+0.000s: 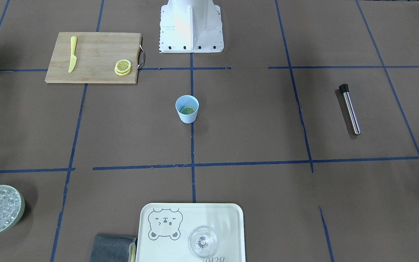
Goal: Squeeze lemon into cup
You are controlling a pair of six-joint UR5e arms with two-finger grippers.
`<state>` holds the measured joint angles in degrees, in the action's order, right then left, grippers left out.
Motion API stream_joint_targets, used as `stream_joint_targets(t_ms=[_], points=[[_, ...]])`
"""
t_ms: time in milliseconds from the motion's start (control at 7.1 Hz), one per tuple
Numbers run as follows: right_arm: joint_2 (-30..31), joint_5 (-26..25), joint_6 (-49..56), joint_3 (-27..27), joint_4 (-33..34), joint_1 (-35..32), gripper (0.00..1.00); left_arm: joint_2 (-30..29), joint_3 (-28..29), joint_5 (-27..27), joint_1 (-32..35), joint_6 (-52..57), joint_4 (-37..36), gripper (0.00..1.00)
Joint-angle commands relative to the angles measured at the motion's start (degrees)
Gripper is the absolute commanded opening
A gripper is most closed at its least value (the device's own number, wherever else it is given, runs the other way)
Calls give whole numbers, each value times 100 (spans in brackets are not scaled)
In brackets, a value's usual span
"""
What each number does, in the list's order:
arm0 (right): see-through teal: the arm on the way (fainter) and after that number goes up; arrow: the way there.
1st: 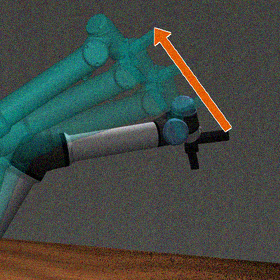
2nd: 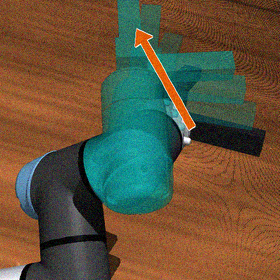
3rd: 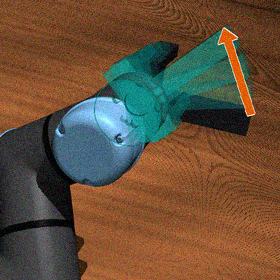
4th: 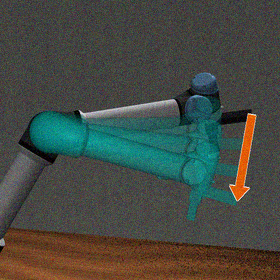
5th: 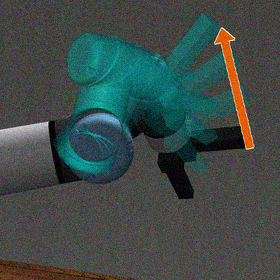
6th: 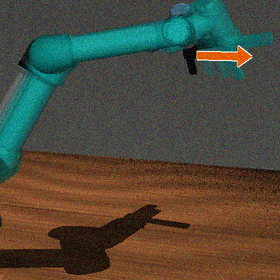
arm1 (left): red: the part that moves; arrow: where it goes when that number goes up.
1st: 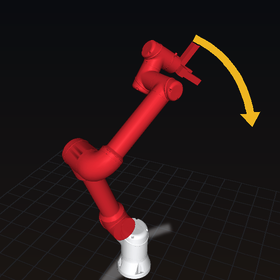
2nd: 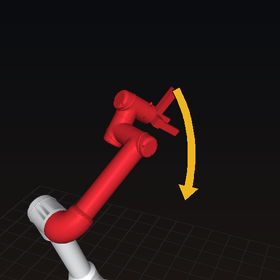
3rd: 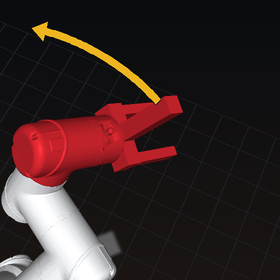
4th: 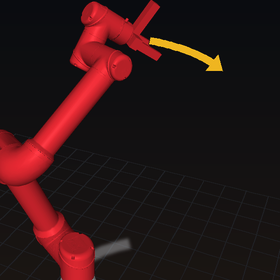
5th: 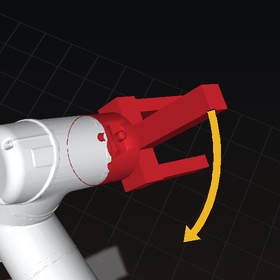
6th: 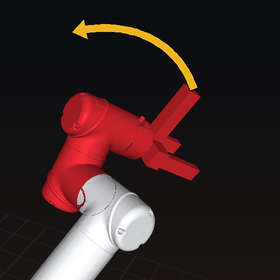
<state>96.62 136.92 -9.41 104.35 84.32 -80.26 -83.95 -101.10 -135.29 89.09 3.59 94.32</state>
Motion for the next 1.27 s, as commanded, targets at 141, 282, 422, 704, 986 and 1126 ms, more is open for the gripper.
stream_joint_targets(t_ms=[141, 282, 422, 704, 986, 1126], points=[[-46, 1, 132, -169, 15, 2, 100, -95, -7, 38, 3, -17, -2, 100], [-55, 1, 132, -178, 15, 11, 100, -34, -41, 29, 12, -17, -2, 100], [-55, 1, 141, -178, 15, 11, 100, 18, -68, 20, 29, -8, -2, 100], [-55, 19, 141, -143, 15, 2, 100, 10, -24, 20, 29, -17, -2, 100], [-99, 1, 132, -178, 15, 19, 100, 19, 19, 20, 29, -17, -2, 100], [-117, -16, 132, -204, 23, 11, 100, 28, 20, 20, 38, -17, -2, 100]])
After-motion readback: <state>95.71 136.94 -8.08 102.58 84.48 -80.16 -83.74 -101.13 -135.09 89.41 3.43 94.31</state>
